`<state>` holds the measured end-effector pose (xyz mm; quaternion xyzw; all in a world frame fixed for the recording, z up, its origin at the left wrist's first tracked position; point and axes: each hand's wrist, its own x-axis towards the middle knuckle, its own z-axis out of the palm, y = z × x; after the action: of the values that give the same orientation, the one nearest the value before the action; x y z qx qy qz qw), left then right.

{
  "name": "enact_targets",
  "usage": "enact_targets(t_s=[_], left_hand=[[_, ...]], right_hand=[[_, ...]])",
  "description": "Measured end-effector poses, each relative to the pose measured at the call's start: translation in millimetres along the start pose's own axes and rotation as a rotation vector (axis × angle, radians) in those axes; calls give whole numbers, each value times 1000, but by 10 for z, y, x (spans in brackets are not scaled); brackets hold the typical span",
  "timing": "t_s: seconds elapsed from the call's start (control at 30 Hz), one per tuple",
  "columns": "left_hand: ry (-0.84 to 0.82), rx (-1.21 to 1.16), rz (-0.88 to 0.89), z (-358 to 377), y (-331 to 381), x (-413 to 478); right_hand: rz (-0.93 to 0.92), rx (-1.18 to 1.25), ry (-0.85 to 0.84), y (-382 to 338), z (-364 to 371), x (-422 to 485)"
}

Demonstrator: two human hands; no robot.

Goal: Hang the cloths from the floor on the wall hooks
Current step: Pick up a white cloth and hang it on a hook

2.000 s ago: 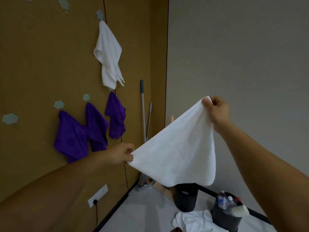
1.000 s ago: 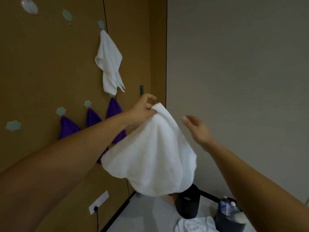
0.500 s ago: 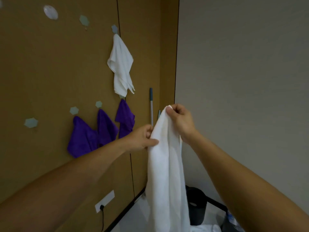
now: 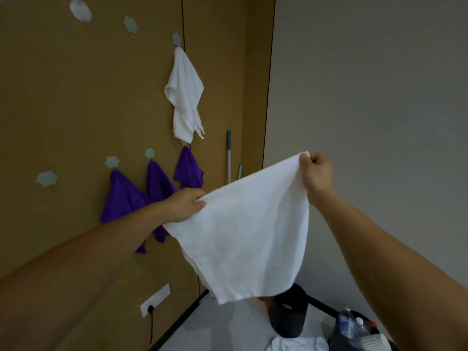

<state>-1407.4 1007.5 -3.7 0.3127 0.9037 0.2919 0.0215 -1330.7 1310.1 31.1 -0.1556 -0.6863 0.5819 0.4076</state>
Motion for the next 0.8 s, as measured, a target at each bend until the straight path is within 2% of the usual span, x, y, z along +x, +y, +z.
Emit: enact_targets(t_s=[0.17, 0.37, 0.47, 0.8], left_hand=[[0, 230, 46, -380, 56, 111], [66, 362, 40, -677, 103, 147], [79, 432, 2, -706, 1, 78], [122, 374, -223, -555, -535, -158]], right_hand=[[106, -35, 66, 92, -121, 61], [-16, -199, -232, -19, -141, -60], [-13, -204, -329, -52, -172, -58], [96, -103, -404, 18, -109, -19]])
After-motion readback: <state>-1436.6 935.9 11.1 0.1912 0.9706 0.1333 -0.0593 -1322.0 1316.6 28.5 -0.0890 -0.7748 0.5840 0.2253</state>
